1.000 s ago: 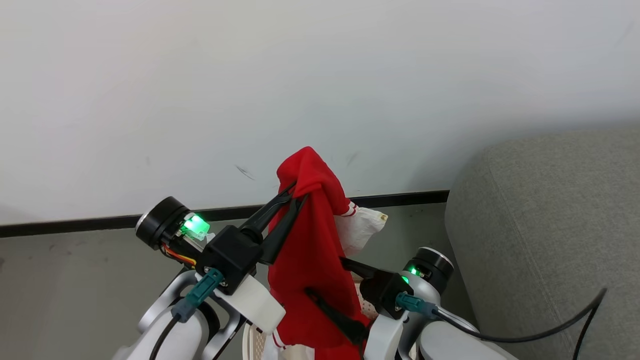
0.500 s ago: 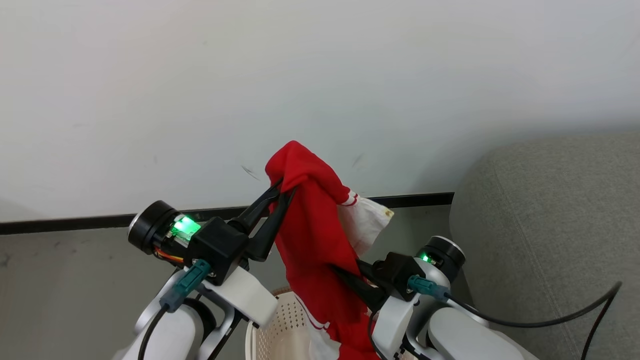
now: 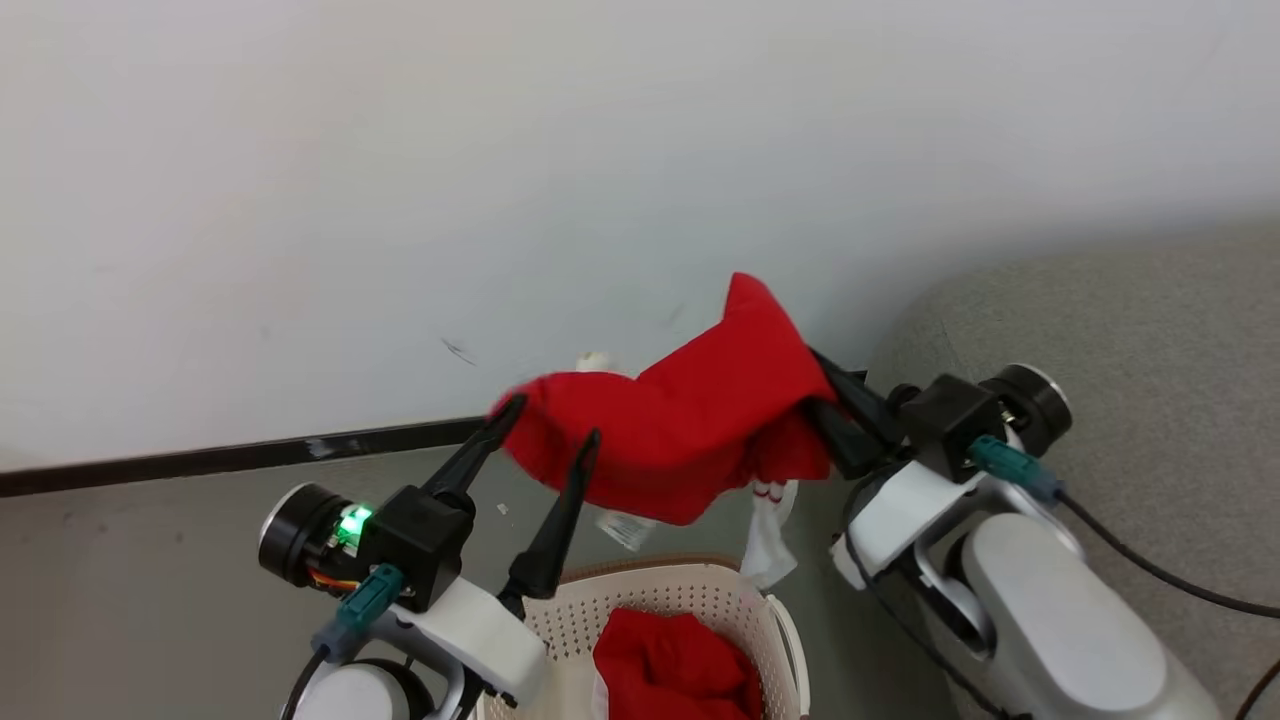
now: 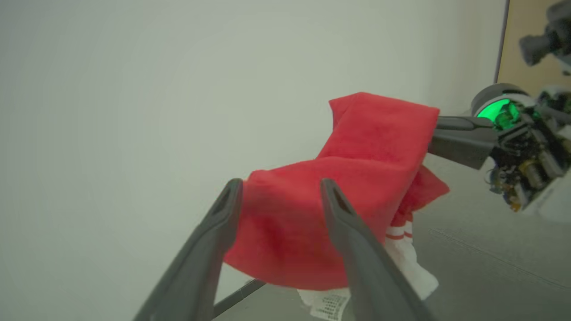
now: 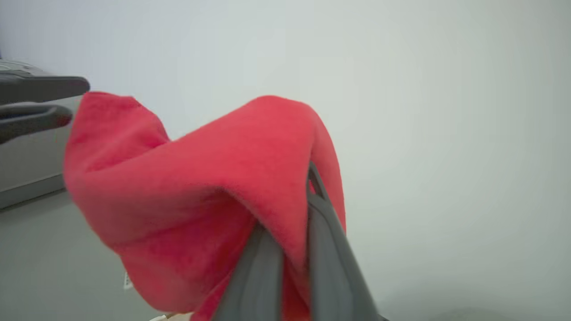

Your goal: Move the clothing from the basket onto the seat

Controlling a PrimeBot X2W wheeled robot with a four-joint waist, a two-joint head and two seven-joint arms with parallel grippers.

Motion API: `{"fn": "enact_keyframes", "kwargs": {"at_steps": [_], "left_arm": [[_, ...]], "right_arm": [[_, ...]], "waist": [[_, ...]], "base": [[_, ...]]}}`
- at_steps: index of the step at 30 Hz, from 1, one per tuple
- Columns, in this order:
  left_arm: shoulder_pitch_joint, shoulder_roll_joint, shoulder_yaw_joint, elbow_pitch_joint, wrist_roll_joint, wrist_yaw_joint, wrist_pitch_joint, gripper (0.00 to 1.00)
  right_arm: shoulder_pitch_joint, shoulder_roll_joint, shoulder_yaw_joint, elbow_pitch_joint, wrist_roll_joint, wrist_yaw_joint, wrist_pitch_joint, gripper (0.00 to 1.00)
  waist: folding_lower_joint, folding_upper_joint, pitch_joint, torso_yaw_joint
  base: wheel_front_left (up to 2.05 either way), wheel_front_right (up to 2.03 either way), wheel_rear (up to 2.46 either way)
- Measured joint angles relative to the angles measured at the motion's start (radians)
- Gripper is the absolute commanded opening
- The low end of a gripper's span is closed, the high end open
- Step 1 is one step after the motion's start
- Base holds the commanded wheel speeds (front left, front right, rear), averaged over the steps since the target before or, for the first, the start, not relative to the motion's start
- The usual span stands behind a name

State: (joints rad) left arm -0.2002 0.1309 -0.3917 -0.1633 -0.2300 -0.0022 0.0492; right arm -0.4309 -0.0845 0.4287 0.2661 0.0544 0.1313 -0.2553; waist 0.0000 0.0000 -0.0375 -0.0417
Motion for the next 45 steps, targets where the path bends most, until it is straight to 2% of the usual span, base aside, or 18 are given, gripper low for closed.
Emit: {"fn": "enact_keyframes", "kwargs": {"at_steps": [13,25,32,45], "left_arm": [[0.073,-0.032,-0.07,0.034,-0.028,-0.009,-0.064,1.0],[0.089,-0.047,-0.144,0.079,-0.043,-0.042,-0.105,1.0],[0.089,-0.061,-0.176,0.098,-0.052,-0.058,-0.122,1.0],[0.088,-0.064,-0.201,0.129,-0.069,-0.063,-0.148,1.0]], "right_arm": [[0.121,-0.076,-0.23,-0.105,-0.085,0.0,0.0,0.0],[0.262,-0.074,-0.41,-0.204,-0.128,0.0,0.0,0.0],[0.315,-0.051,-0.448,-0.262,-0.146,0.0,0.0,0.0],[0.39,-0.034,-0.444,-0.316,-0.162,0.0,0.0,0.0]], "waist": [[0.0,0.0,0.0,-0.072],[0.0001,0.0,-0.001,-0.152],[0.0,0.0,0.0,-0.208],[0.0001,0.0,0.002,-0.311]], "base": [[0.0,0.0,0.0],[0.0,0.0,0.0],[0.0,0.0,0.0],[0.0,0.0,0.0]]}}
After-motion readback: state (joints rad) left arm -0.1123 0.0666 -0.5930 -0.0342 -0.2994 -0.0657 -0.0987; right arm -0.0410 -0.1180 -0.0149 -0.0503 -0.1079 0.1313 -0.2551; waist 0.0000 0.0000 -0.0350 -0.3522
